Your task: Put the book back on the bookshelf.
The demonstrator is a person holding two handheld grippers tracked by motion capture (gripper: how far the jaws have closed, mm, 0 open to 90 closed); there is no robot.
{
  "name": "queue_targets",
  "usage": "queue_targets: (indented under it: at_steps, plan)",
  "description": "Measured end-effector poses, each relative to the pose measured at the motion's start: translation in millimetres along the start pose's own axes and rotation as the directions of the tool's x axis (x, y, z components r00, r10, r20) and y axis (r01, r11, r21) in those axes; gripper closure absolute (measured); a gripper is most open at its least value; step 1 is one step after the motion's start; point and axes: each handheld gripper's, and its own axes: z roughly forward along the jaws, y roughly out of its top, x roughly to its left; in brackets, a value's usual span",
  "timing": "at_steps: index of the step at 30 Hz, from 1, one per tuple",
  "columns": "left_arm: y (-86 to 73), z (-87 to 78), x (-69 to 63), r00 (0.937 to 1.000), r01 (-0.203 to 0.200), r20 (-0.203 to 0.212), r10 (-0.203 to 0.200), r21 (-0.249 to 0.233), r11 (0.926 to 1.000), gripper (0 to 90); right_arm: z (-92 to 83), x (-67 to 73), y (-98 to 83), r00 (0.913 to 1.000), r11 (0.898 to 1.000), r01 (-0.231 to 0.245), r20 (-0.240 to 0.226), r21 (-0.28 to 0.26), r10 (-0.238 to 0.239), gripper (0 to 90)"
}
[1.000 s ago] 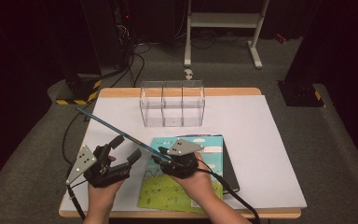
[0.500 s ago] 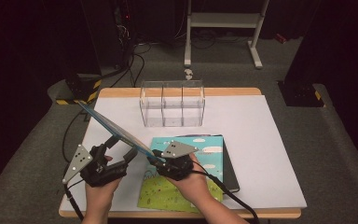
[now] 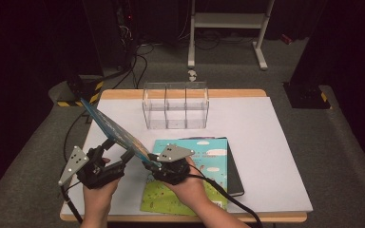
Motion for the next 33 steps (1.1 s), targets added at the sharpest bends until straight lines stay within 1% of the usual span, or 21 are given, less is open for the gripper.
queue_targets:
  at_steps: [3,8,15,17,21,23,28,32,33]
  plan:
    - [-0.1,-0.1,1.3,1.0000,0.005,-0.006,-0.005,0.006,1.0000,20.1,2.7,2.6,0.9,0.9999,1.000,-0.004,-0.012,0.000,0.004,66.4]
    - [-0.3,-0.6,3.7,0.9999,0.010,-0.011,-0.010,0.011,0.9999,21.8,6.8,6.9,1.5,0.9996,1.000,0.005,-0.027,0.000,-0.005,65.6]
    - [-0.7,0.5,0.2,0.9994,-0.016,-0.029,0.017,0.023,0.9996,23.1,10.9,10.9,-0.5,0.9989,1.000,0.010,-0.047,0.000,-0.010,64.4]
    - [-0.6,0.7,-0.3,0.9989,-0.031,-0.034,0.032,0.027,0.9992,23.5,11.2,11.3,-1.3,0.9988,1.000,0.011,-0.047,0.000,-0.011,64.1]
    - [0.1,0.6,-1.6,0.9985,-0.035,-0.042,0.036,0.036,0.9987,24.0,11.5,11.7,-2.0,0.9988,1.000,0.008,-0.049,0.000,-0.008,63.7]
    - [0.5,0.5,-2.0,0.9981,-0.044,-0.043,0.046,0.040,0.9983,23.9,11.3,11.3,-2.2,0.9986,1.000,0.006,-0.052,-0.001,-0.006,63.3]
    - [1.4,0.3,-3.3,0.9973,-0.055,-0.045,0.058,0.049,0.9973,24.1,6.7,9.3,-3.7,0.9971,1.000,-0.019,-0.073,-0.007,0.019,59.0]
    - [2.4,-1.0,-2.5,0.9974,-0.054,-0.045,0.056,0.047,0.9974,24.9,-3.1,8.5,-3.8,0.9972,1.000,-0.012,-0.074,-0.012,0.011,56.3]
    - [2.9,-1.8,-2.1,0.9969,-0.060,-0.048,0.062,0.048,0.9971,25.4,-6.6,8.0,-3.8,0.9973,1.000,-0.012,-0.073,-0.014,0.011,55.9]
